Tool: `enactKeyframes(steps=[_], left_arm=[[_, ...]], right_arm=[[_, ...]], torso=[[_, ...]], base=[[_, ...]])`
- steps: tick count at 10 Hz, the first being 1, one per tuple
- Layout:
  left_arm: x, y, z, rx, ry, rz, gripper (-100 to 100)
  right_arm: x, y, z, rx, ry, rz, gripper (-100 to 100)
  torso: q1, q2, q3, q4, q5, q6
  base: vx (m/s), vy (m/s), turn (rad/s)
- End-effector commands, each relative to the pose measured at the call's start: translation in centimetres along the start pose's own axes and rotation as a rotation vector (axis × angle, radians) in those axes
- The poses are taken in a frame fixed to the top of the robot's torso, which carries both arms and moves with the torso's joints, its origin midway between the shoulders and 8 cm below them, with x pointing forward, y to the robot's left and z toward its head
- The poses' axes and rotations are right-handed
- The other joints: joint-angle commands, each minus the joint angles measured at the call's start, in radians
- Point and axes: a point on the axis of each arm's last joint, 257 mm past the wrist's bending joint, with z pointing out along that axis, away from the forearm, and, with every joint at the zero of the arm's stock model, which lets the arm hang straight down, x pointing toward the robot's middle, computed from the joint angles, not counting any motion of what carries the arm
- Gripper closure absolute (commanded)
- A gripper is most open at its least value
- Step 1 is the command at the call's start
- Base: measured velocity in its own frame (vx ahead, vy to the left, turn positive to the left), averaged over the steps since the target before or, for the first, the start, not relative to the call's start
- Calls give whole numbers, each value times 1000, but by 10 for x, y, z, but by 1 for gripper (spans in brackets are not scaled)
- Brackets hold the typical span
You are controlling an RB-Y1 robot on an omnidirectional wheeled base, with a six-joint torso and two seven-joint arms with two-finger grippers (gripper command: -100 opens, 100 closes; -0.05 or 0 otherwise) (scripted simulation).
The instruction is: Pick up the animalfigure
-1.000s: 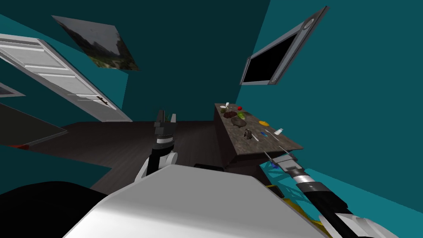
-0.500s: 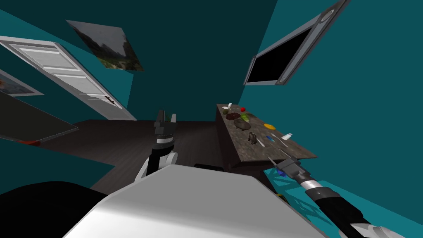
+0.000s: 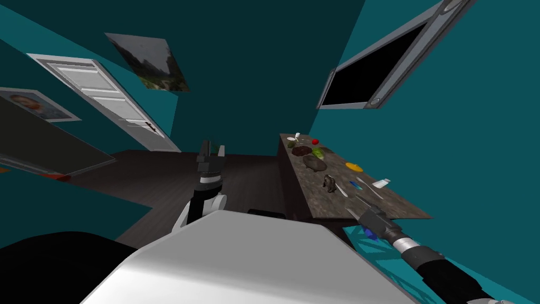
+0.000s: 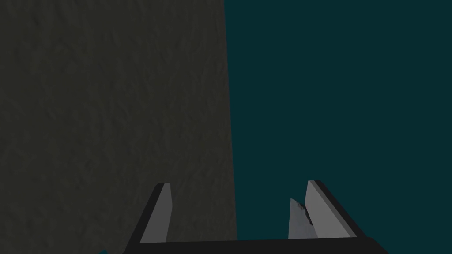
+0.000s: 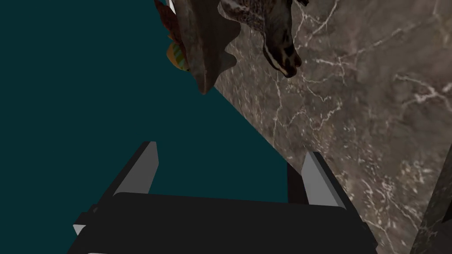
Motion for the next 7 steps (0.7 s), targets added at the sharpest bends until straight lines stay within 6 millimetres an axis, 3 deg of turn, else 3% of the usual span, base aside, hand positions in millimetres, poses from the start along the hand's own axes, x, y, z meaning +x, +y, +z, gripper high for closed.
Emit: enactKeyframes(steps=[1, 7], left_arm=[[0, 0, 0, 0, 0, 0, 0], [0, 0, 0, 0, 0, 0, 0]], right_arm=[[7, 6, -4, -25, 4, -43, -100], [37, 64, -37, -260, -3, -306, -100]], torso=[[0, 0, 0, 0, 0, 0], [-2, -2, -1, -1, 0, 0]], base=[[81, -7, 76], [124, -30, 141]])
